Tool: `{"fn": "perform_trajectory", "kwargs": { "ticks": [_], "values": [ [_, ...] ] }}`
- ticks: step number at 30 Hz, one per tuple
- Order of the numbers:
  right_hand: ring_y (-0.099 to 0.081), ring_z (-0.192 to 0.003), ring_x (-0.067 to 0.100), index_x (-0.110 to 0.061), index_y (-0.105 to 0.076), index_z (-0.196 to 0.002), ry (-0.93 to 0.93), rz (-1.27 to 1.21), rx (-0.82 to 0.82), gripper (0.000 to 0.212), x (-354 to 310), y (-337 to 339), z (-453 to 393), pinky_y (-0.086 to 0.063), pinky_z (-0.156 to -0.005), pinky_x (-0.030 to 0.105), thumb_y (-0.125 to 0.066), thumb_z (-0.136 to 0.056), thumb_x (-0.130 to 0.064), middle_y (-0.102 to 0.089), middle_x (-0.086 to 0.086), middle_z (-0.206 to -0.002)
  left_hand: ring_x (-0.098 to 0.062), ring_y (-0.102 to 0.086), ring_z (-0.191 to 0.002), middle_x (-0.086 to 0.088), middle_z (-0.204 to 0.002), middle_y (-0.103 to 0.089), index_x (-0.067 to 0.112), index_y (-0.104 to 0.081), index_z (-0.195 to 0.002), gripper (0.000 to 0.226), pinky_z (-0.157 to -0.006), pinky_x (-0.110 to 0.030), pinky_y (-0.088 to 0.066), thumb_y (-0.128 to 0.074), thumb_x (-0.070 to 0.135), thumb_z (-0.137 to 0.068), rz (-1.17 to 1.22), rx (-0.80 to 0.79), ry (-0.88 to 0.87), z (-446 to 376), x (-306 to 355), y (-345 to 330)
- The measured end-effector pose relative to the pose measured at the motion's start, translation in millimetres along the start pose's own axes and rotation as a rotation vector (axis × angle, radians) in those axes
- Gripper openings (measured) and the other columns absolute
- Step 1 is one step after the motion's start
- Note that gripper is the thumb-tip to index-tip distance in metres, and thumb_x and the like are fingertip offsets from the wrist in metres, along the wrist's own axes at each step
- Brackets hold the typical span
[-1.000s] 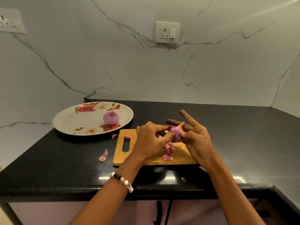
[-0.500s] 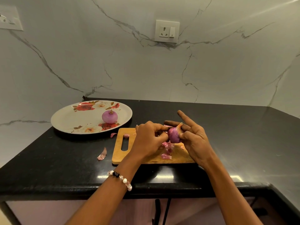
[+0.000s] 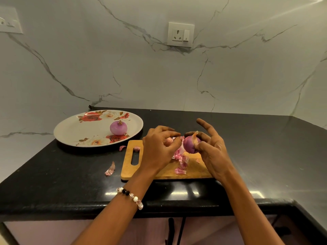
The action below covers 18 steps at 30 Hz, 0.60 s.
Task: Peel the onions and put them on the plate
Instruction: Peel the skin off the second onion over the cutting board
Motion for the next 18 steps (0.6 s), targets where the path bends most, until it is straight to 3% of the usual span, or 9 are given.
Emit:
{"fn": "perform_trajectory", "kwargs": {
  "ticks": [5, 11, 18],
  "values": [
    [-0.070, -0.102, 0.028, -0.027, -0.039, -0.144, -0.017, 0.044, -0.016, 0.078, 2, -3, -1, -0.057, -0.083, 0.033, -0.064, -0.073, -0.006, -0.072, 0.013, -0.105, -0.009, -0.064, -0.079, 0.009, -0.086, -0.072, 0.025, -0.073, -0.101, 0.031, -0.070, -0.042, -0.055, -0.061, 0.045, -0.081, 0.052, -0.060, -0.013, 0, 2, -5],
    [-0.070, -0.102, 0.029, -0.023, -0.026, -0.153, -0.046, 0.061, -0.008, 0.089, 5, -3, -2, -0.058, -0.083, 0.031, -0.071, -0.077, -0.006, -0.073, 0.012, -0.107, -0.008, -0.065, -0.083, 0.010, -0.090, -0.072, 0.028, -0.071, -0.107, 0.033, -0.080, -0.047, -0.052, -0.061, 0.045, -0.080, 0.044, -0.146, 0.030, 2, 0, -14],
    [-0.070, -0.105, 0.029, -0.022, -0.020, -0.155, -0.072, 0.035, -0.003, 0.095, 6, -2, -2, -0.058, -0.080, 0.029, -0.069, -0.076, -0.005, -0.073, 0.015, -0.111, -0.009, -0.065, -0.084, 0.014, -0.089, -0.071, 0.029, -0.074, -0.097, 0.032, -0.083, -0.050, -0.050, -0.060, 0.048, -0.076, 0.049, -0.163, 0.076, 2, -5, -17]
  ]
}}
Point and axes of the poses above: each hand's wrist, its own z-axis away from the middle knuckle, its own y-axis out of the back of the hand, x = y × z, the point moved 10 cm from there along -z, towards the middle knuckle
